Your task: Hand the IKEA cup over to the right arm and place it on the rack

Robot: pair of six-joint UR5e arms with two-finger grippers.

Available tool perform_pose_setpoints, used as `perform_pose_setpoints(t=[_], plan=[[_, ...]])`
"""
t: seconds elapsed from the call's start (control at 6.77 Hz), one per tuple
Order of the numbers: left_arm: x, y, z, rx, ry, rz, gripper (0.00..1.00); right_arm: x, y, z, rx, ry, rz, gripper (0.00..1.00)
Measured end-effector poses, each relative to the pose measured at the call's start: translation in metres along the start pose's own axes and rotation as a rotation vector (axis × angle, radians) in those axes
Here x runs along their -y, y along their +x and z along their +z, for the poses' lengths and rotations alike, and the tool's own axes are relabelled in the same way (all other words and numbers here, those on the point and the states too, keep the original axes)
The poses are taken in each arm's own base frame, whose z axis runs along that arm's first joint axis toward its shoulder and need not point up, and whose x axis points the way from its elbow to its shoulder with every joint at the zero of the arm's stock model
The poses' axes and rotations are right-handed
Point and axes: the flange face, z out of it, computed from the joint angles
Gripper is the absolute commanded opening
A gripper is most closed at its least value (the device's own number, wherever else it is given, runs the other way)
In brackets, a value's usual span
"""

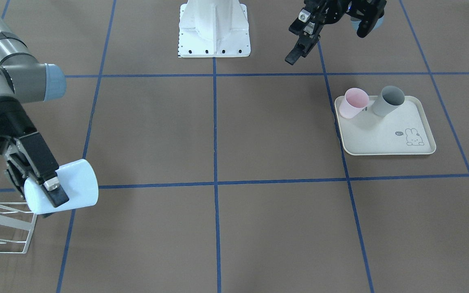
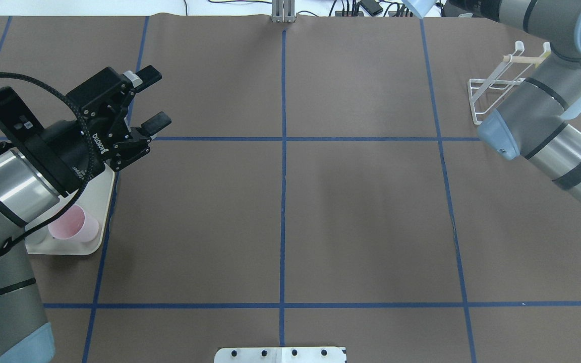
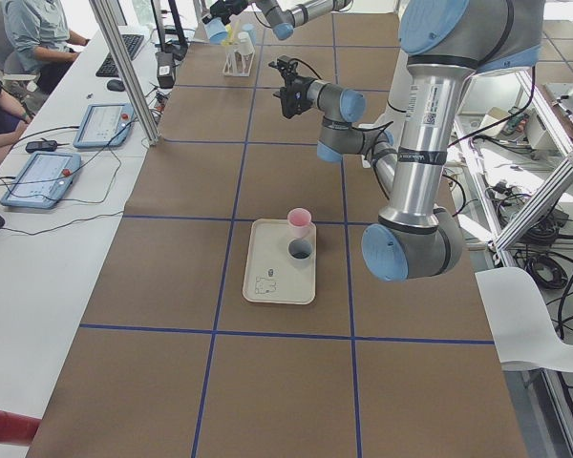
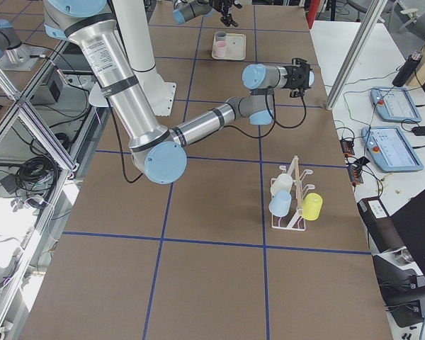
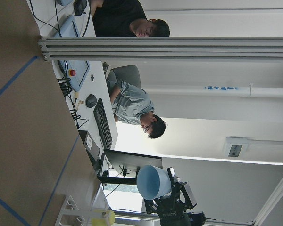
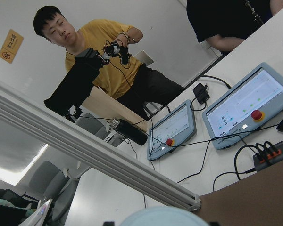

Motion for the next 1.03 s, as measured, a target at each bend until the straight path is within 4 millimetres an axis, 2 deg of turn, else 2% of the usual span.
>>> perform_pose_setpoints(t=[0.3,0.59,0.89,1.03], plan=[[0.037,0.009,0.001,0.172,-0.037,0.128,1.00,0.030,0.045,-0.002,-0.182,0.033,-0.232,0.00],[0.068,0.014,0.000,0.374,-0.076,0.299,1.00,0.058,0.099,-0.006,-0.359,0.052,-0.491,0.00],[0.083,0.002,-0.012,0.475,-0.099,0.376,1.00,0.092,0.158,-0.012,-0.491,0.050,-0.655,0.00],[0.086,-0.001,-0.018,0.492,-0.105,0.389,1.00,0.103,0.179,-0.015,-0.514,0.052,-0.696,0.00]])
